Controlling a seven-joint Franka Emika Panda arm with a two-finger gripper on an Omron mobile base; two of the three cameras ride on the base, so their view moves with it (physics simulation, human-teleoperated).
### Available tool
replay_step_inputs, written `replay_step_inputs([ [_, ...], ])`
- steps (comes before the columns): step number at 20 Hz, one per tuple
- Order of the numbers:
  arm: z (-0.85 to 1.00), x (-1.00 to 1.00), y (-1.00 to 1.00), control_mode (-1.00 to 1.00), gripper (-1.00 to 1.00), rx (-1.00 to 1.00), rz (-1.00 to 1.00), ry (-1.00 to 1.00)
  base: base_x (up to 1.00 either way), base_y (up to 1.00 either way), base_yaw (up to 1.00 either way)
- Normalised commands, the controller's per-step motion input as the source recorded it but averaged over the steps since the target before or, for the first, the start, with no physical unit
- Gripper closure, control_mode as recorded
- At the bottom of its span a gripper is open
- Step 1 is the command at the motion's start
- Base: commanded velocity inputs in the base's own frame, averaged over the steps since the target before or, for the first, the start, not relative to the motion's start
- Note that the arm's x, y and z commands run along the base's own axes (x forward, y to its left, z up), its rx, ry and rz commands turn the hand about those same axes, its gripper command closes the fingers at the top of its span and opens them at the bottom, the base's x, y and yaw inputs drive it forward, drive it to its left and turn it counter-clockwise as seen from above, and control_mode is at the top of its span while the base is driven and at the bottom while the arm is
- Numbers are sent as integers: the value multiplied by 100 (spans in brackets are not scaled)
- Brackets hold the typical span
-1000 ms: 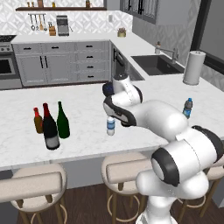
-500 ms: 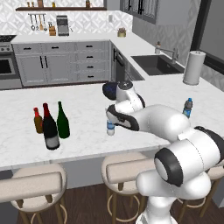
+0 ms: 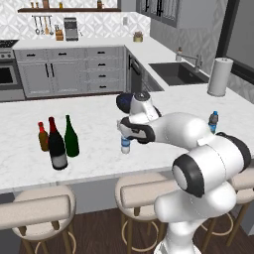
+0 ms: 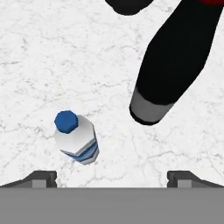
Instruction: Move the plastic bottles in the middle to the plastics group, and the glass bottles in the middle to the glass group.
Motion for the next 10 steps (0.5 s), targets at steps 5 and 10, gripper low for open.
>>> replay_step_inputs([
  [5, -3, -6, 26, -100, -100, 7, 0, 0, 0, 0, 0],
  [10, -20, 9, 10, -100, -100, 1, 0, 0, 0, 0, 0],
])
